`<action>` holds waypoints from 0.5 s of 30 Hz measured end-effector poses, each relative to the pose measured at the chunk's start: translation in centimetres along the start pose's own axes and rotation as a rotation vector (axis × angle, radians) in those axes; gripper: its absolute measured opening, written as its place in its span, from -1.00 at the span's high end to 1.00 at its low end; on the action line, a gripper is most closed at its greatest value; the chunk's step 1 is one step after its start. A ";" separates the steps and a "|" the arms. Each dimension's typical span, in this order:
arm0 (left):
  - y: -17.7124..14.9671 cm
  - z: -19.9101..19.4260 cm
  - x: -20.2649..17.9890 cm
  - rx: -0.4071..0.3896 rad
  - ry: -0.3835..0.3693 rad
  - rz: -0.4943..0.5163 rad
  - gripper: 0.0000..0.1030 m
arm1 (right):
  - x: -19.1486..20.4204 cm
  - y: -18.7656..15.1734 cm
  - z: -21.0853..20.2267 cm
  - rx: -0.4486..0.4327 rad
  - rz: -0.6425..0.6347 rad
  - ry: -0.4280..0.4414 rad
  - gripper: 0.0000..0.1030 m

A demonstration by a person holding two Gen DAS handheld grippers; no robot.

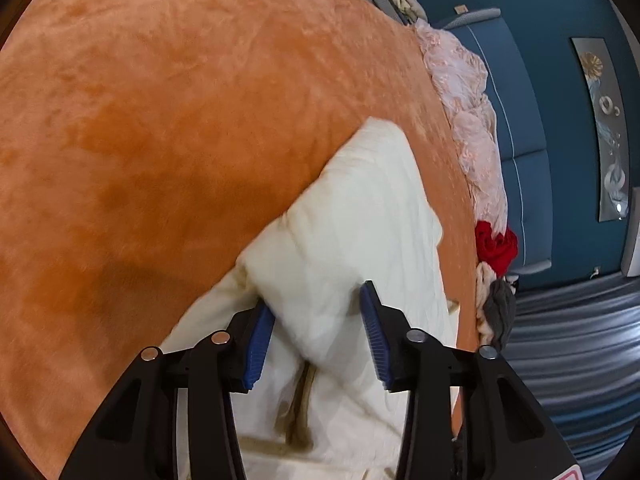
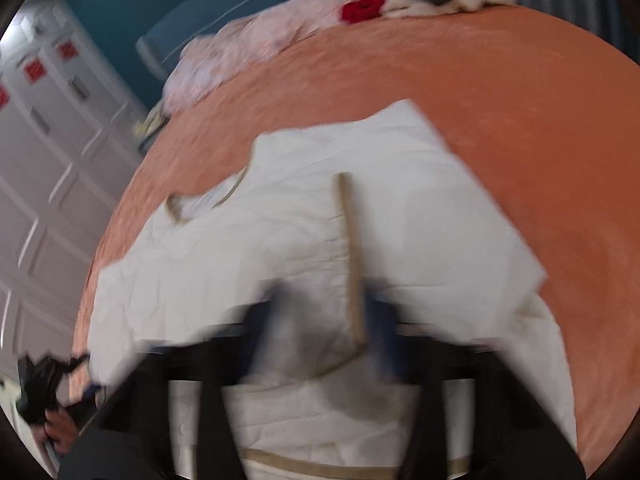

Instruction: Fold large clothes

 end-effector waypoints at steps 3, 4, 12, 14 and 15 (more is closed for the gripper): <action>1.2 -0.9 -1.7 -0.063 0.014 0.111 0.80 | 2.1 2.2 -4.5 -0.130 -0.009 0.110 0.95; 1.3 -1.2 -2.4 -0.073 0.002 0.147 0.83 | 2.6 2.9 -6.7 -0.191 -0.026 0.125 0.95; -1.9 0.8 -2.0 -0.093 0.176 0.441 0.86 | -2.0 -2.6 -4.9 -0.091 -0.095 -0.028 0.95; -2.5 1.3 -1.2 -0.106 0.201 0.483 0.84 | -2.9 -4.2 -3.4 -0.051 -0.085 -0.041 0.95; -2.8 1.5 -1.0 -0.121 0.212 0.518 0.82 | -3.1 -4.8 -3.0 -0.041 -0.077 -0.040 0.94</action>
Point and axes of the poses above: each gripper's, at about its wrist camera, not at the fingertips, and z roughly the way its jaws point, x to its left, y to its top, the point moved 6 cm from there along z, roughly the way its jaws point, and after that the axes turned 6 degrees about -x, right-handed, at the moved point
